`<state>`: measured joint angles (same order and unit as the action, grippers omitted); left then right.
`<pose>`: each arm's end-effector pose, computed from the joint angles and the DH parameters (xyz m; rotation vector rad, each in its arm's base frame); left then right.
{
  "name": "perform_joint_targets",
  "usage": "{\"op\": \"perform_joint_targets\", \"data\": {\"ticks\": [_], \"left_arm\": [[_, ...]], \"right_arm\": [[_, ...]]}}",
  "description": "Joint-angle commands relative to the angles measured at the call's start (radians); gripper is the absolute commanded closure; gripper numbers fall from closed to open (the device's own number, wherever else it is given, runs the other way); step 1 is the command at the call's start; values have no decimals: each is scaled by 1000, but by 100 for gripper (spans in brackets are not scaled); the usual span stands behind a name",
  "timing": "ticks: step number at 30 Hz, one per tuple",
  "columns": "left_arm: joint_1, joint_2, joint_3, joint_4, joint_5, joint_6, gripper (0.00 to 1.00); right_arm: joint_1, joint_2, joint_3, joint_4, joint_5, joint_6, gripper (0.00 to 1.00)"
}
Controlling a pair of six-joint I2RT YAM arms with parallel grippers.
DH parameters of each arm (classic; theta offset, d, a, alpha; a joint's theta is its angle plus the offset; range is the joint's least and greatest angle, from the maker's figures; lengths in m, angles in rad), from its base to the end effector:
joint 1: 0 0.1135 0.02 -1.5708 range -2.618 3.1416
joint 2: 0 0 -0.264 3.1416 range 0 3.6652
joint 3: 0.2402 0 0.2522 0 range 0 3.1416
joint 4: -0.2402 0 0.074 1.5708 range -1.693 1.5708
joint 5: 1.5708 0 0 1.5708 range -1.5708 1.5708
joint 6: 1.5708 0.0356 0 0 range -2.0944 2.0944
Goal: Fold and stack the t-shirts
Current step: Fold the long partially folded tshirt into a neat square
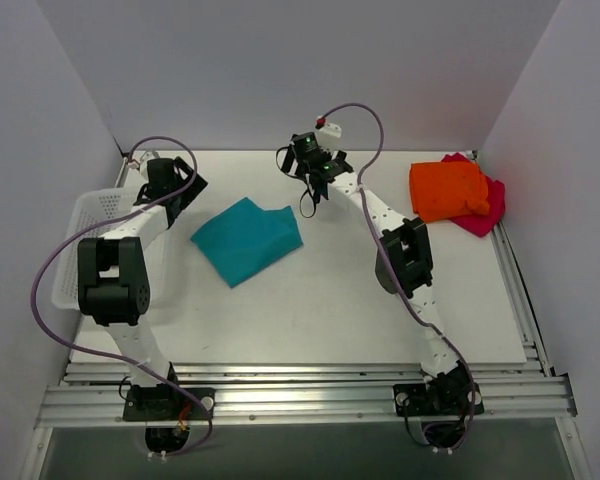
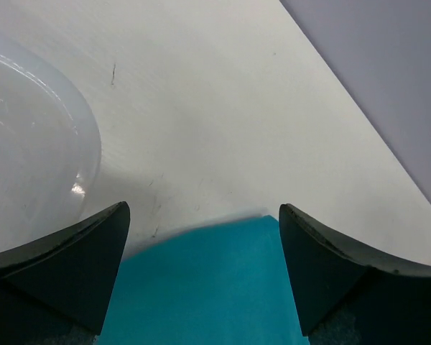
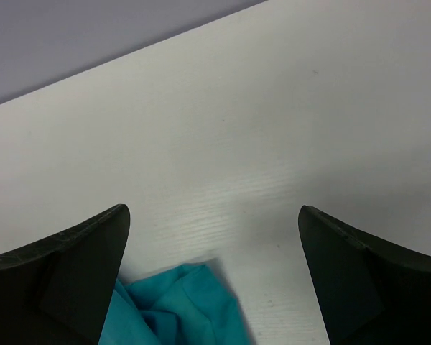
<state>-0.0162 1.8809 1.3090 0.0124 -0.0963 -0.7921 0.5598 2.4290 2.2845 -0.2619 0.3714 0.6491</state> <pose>0.4318 -0.0036 0.2247 -0.8663 1.9682 -0.3728 0.4892 0.2913 0.2678 0.3293 1.9450 0.4298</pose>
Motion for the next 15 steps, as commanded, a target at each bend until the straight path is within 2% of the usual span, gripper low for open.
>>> {"op": "perform_joint_targets", "data": {"ticks": [1, 5, 7, 8, 10, 15], "left_arm": [[12, -63, 21, 38, 72, 89, 6], [45, -120, -14, 84, 131, 91, 6], [41, -146, -39, 110, 165, 87, 6], [36, -154, -48, 132, 170, 82, 6], [30, -180, -65, 141, 176, 71, 6], [27, -229, -151, 202, 204, 70, 6]], "right_arm": [[43, -219, -142, 55, 76, -19, 0], [46, -381, -422, 156, 101, 0, 0], [46, -451, -566, 295, 66, -12, 1], [45, -458, -586, 338, 22, -14, 1], [45, -415, -576, 391, -29, -43, 3], [42, -194, -272, 331, -238, -111, 5]]}}
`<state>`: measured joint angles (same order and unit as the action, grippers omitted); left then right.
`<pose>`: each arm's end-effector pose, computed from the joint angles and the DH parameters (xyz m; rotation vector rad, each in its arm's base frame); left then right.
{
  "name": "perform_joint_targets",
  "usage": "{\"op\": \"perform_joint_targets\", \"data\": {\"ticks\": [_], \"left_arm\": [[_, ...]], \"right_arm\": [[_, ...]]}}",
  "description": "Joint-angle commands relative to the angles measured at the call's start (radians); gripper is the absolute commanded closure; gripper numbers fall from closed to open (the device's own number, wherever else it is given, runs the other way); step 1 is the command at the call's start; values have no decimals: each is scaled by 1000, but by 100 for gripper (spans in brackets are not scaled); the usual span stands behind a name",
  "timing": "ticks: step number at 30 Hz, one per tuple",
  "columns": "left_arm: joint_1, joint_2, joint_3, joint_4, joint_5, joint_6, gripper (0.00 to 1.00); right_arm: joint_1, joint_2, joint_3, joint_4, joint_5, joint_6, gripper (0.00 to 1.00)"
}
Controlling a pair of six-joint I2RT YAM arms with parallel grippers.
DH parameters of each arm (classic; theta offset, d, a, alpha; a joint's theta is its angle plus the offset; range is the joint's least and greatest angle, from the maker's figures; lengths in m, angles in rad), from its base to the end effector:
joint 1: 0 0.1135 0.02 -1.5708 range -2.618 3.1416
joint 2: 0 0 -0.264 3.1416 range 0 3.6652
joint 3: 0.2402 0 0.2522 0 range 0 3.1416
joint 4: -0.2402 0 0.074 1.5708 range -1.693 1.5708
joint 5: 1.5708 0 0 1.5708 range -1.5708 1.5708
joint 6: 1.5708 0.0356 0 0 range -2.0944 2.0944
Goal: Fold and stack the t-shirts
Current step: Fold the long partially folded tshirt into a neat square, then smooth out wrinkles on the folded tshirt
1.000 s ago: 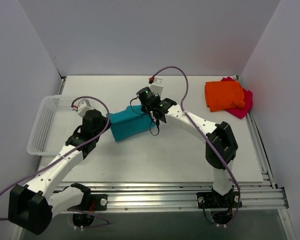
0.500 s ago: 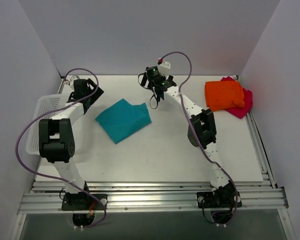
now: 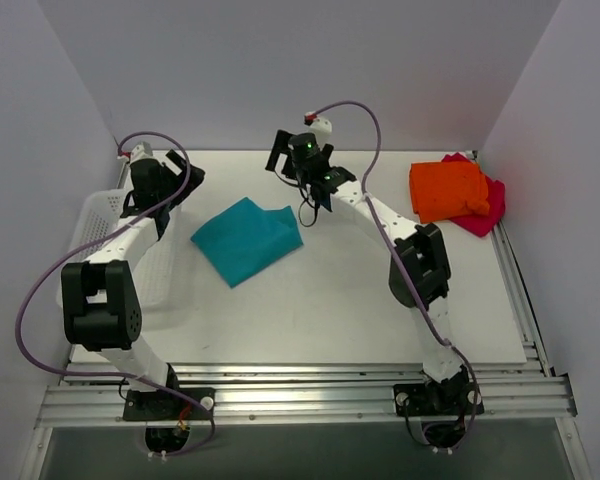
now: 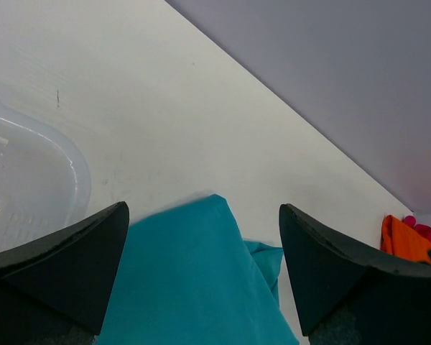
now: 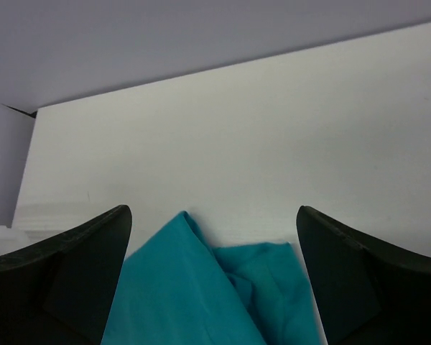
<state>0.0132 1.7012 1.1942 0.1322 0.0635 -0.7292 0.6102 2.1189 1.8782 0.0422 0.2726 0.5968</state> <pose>0.3995 0.0030 0.2687 -0.6791 1.8629 -0.5321 0.4283 0.2878 0.3173 0.1895 1.7956 0.6313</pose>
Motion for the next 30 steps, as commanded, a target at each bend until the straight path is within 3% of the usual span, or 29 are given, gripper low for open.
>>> {"op": "perform_joint_targets", "data": {"ticks": [1, 3, 15, 30], "left_arm": [[-2, -54, -44, 87, 51, 8, 6], [-2, -63, -70, 103, 62, 13, 6], [-52, -95, -159, 188, 62, 50, 6], [-56, 0, -140, 242, 91, 42, 6]], "right_arm": [[-9, 187, 181, 9, -153, -60, 6], [-12, 248, 271, -13, -197, -60, 7], [-24, 518, 440, 122, -418, 3, 9], [-21, 609, 469, 211, -547, 69, 11]]}}
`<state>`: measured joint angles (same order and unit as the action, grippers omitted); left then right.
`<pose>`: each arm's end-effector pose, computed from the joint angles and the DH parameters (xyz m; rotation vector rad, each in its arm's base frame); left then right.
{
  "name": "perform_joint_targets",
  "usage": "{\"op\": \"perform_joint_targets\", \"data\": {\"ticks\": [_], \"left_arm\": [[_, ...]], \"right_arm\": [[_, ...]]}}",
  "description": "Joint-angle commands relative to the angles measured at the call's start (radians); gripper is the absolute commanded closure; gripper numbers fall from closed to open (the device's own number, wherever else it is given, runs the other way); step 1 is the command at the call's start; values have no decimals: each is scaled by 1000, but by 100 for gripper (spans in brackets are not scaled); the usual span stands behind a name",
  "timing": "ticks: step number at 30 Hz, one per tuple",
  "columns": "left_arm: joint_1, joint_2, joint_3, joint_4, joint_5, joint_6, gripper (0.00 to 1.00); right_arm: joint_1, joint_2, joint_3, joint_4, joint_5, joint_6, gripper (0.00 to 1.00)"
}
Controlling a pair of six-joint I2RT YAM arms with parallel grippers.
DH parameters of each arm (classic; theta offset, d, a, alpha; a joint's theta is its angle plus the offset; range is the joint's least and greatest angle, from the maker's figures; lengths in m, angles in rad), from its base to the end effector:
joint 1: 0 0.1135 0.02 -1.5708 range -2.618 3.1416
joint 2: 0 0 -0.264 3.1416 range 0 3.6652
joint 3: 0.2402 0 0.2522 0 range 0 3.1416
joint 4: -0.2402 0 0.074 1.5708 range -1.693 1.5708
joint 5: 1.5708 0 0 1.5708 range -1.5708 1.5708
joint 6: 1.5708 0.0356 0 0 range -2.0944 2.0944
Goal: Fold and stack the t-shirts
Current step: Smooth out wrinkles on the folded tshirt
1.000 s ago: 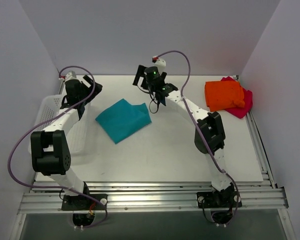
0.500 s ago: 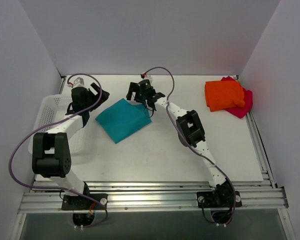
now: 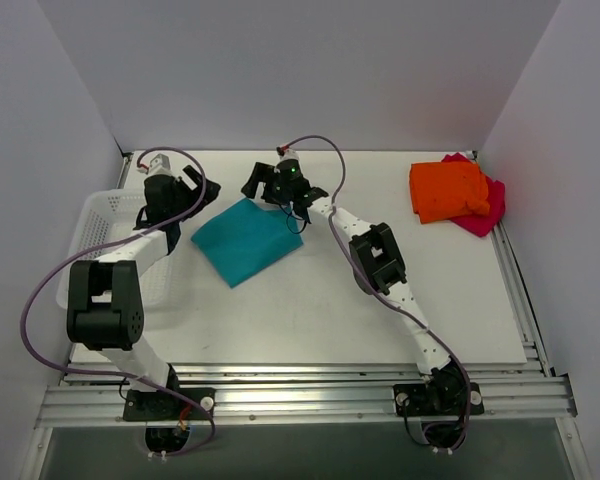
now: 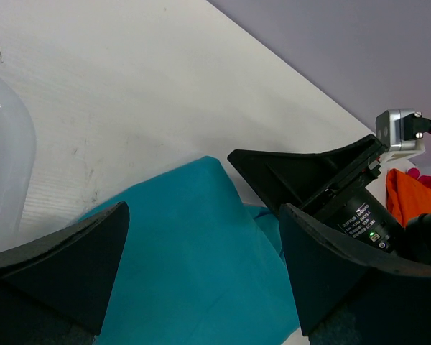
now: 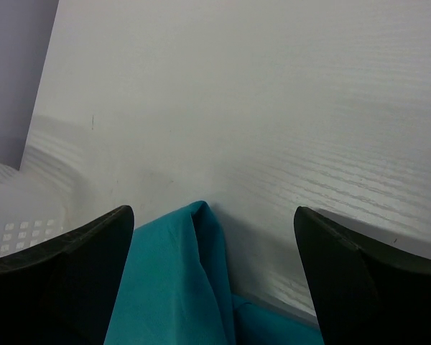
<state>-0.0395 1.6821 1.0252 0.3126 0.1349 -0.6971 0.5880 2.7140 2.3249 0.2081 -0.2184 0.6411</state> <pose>0.3823 -0.0199 0.2369 -0.5446 1.8848 -0.6201 0.5088 0.3485 0.1660 -0.1212 1.8735 1.0661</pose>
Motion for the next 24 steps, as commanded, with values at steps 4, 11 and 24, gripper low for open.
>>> {"op": "perform_joint_targets", "data": {"ticks": [4, 11, 24], "left_arm": [[-3, 28, 26, 77, 22, 5, 6], [-2, 54, 27, 92, 31, -2, 6], [1, 83, 21, 117, 40, -7, 6]], "right_arm": [[3, 9, -15, 77, -84, 42, 14], [24, 4, -45, 77, -104, 42, 34], [13, -29, -103, 56, -95, 6, 100]]}}
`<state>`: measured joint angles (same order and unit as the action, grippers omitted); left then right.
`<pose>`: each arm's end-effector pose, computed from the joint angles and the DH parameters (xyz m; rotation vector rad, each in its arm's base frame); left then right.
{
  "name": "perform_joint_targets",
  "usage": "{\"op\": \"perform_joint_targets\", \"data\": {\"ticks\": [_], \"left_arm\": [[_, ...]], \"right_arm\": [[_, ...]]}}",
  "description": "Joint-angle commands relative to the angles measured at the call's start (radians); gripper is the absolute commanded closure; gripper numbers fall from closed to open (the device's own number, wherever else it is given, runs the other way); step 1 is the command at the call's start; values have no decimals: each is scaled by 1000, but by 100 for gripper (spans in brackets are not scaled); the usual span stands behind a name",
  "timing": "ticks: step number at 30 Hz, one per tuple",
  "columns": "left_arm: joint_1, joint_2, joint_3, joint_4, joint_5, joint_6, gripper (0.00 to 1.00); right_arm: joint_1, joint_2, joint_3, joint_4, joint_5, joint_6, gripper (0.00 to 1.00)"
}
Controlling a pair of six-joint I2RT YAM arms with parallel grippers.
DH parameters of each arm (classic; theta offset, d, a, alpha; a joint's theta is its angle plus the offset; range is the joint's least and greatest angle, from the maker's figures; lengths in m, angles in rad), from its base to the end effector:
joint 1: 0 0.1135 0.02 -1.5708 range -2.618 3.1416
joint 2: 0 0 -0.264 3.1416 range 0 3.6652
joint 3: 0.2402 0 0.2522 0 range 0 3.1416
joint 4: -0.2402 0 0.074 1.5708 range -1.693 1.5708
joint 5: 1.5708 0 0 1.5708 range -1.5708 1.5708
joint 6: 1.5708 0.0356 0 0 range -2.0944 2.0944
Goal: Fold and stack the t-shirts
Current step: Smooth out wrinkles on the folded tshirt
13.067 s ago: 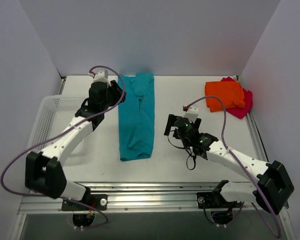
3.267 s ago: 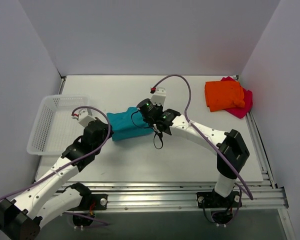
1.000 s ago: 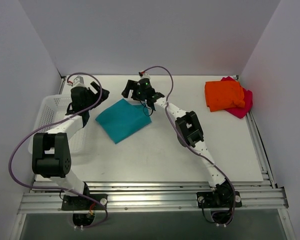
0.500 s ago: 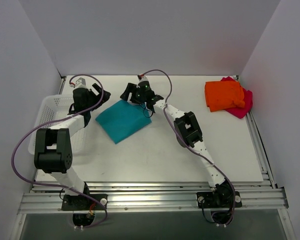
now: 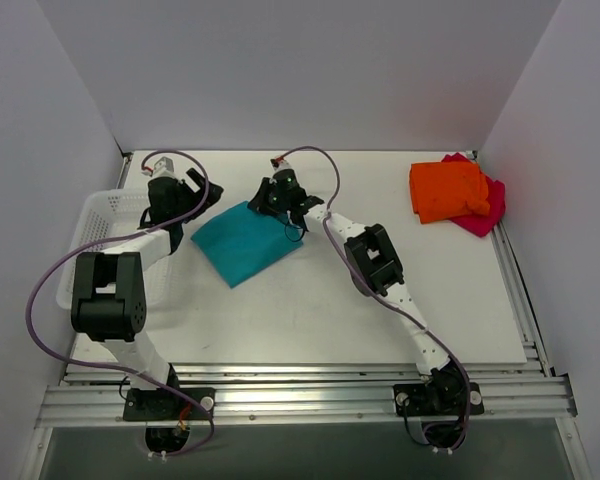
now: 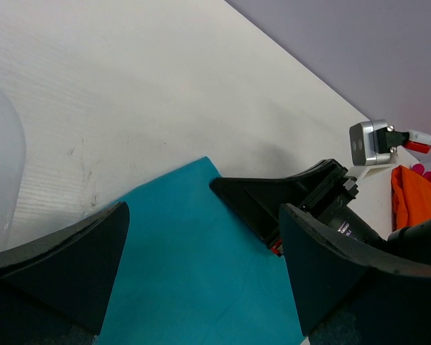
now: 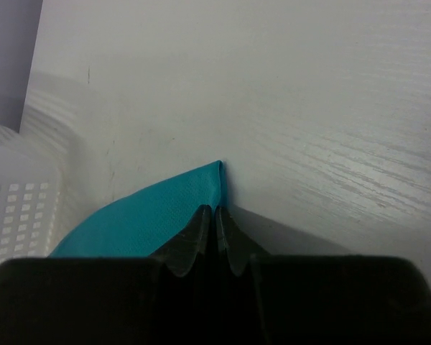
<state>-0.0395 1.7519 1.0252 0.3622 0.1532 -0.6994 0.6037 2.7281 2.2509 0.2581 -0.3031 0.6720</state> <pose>0.3920 -0.0209 0.2163 -0.5430 1.9089 -0.6348 0.4980 0.3563 0.1369 -0.1701 1.9341 1.1566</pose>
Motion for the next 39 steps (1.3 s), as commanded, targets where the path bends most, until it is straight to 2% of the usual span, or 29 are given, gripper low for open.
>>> {"op": "perform_joint_targets", "data": {"ticks": [1, 16, 27, 31, 35, 39], "left_arm": [[1, 23, 22, 70, 23, -6, 6], [3, 41, 35, 84, 45, -12, 6], [-2, 61, 49, 87, 62, -15, 6], [-14, 80, 65, 84, 62, -8, 6], [-25, 92, 75, 78, 65, -8, 5], [-48, 87, 79, 69, 54, 1, 6]], "right_arm": [[-2, -60, -49, 26, -1, -28, 100], [-7, -488, -358, 29, 88, -98, 100], [-39, -757, -726, 35, 240, -42, 100], [-38, -869, -931, 29, 369, -5, 100], [-36, -976, -1052, -2, 572, 20, 100], [-62, -943, -1090, 45, 608, 0, 100]]}}
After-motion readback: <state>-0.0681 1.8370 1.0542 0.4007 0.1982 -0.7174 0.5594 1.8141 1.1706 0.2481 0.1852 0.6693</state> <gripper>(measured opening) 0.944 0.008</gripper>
